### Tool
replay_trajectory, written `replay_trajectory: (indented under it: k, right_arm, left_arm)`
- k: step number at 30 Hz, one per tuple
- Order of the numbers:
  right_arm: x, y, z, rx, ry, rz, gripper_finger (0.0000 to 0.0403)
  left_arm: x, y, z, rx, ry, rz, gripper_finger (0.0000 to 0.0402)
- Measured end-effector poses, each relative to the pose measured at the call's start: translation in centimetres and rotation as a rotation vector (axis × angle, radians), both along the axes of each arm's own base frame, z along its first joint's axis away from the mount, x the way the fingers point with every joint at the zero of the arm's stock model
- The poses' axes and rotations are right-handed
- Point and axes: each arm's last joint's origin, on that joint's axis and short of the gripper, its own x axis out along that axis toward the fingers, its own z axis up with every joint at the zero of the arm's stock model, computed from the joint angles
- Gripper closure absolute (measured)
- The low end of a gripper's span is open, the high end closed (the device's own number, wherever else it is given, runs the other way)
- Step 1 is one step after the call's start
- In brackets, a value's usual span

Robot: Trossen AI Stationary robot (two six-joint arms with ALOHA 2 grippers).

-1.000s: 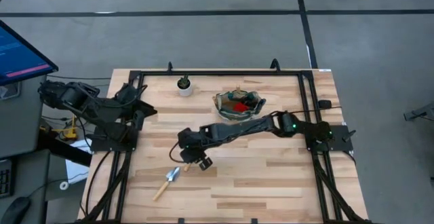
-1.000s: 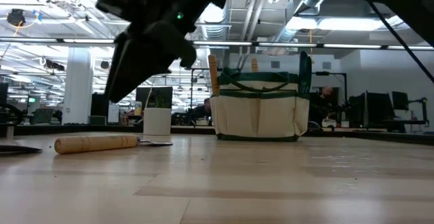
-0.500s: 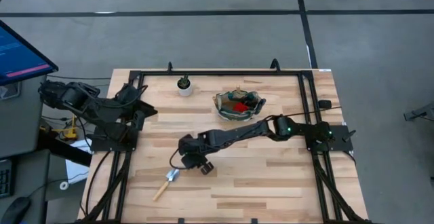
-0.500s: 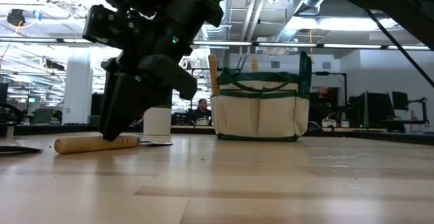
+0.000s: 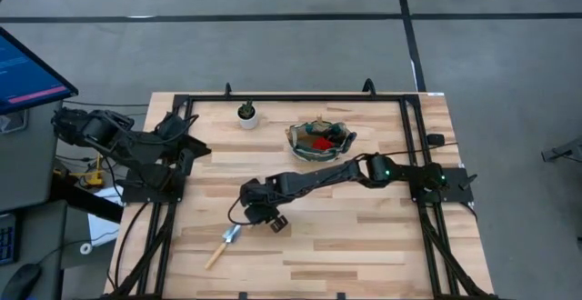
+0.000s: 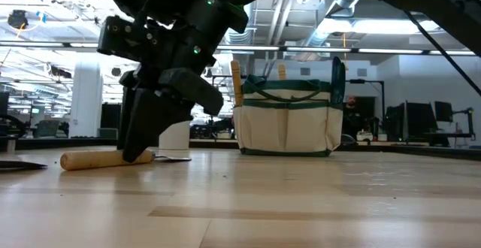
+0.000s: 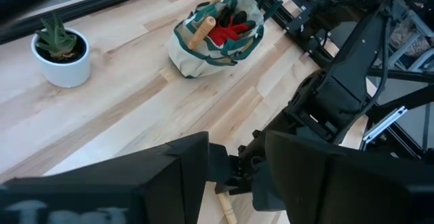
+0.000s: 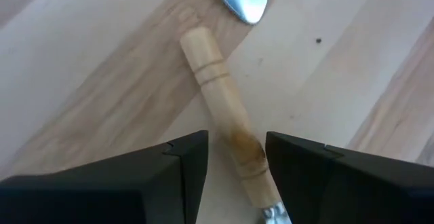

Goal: Pick & Place Garden tools in Gardening bag
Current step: Put the brown trowel into the gardening bag

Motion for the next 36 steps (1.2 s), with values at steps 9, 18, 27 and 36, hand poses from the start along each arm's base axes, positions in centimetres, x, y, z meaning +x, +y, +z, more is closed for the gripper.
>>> replay_trajectory:
  k: [9,18,27,36]
  right_arm:
    - [-0.1,0.0,-0.1,0.002,0.017,-0.008,0.0262]
    - [-0.3,0.5,-2.0,-0.01,0.081,-0.034,0.0274]
    - [-0.4,0.2,-0.3,-0.006,0.099,-0.142,0.0354]
    - [0.2,-0.4,3.0,0.116,0.056,-0.423,0.0354]
  left_arm:
    - [0.0,0.0,0.0,0.0,0.0,0.0,0.0266]
    - [0.0,0.0,0.0,-0.01,0.004,-0.011,0.0266]
    - [0.0,-0.1,0.0,-0.029,0.011,-0.032,0.0266]
    - [0.0,-0.1,0.0,0.005,0.021,-0.058,0.0266]
